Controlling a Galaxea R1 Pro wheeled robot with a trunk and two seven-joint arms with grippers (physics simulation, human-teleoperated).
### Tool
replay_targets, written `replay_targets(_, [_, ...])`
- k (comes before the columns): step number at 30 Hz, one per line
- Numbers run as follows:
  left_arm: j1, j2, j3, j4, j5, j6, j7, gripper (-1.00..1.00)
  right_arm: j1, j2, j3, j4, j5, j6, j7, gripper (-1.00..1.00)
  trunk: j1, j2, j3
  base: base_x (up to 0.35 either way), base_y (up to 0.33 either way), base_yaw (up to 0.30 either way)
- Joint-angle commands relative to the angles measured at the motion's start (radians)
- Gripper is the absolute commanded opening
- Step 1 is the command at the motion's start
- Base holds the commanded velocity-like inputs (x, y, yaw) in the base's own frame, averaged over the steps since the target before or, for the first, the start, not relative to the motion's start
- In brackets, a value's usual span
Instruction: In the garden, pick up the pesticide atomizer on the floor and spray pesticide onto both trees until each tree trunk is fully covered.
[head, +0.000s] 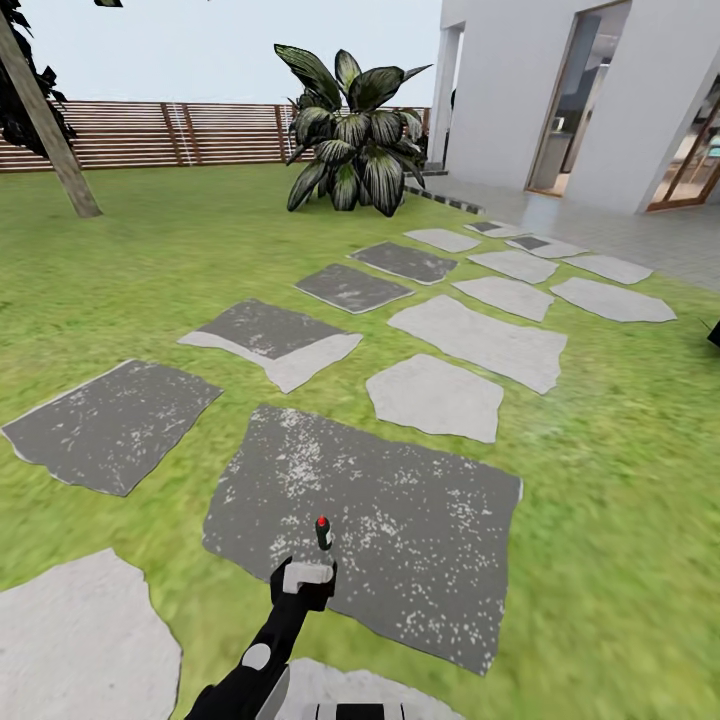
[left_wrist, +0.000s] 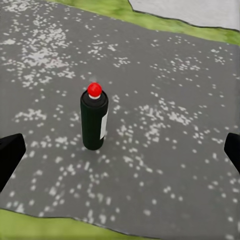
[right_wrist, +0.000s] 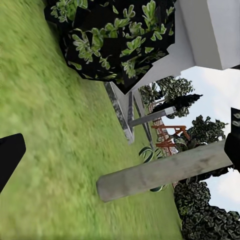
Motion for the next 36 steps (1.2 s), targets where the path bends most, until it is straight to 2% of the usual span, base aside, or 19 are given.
replay_targets(1, [-0.001, 0.0, 0.001, 0.001, -0.006, -0.003, 0.001, 1.0, 0.0, 0.0, -0.002, 0.0, 0.0, -0.005, 0.0, 1.0, 0.0, 0.0, -0.001, 0.045, -0.051, 0.0])
replay_targets(29, [-0.001, 0.0, 0.001, 0.001, -0.006, -0.003, 0.001, 1.0, -0.001, 0.0, -0.002, 0.0, 0.0, -0.005, -0.001, 1.0, 0.0, 0.0, -0.001, 0.009, -0.009, 0.031])
replay_targets(36, [0.0, 0.0, 0.002, 0.001, -0.006, -0.003, 0.001, 1.0, 0.0, 0.0, -0.002, 0.0, 0.0, -0.005, -0.001, 1.0, 0.0, 0.0, -0.001, 0.0, 0.0, -0.165])
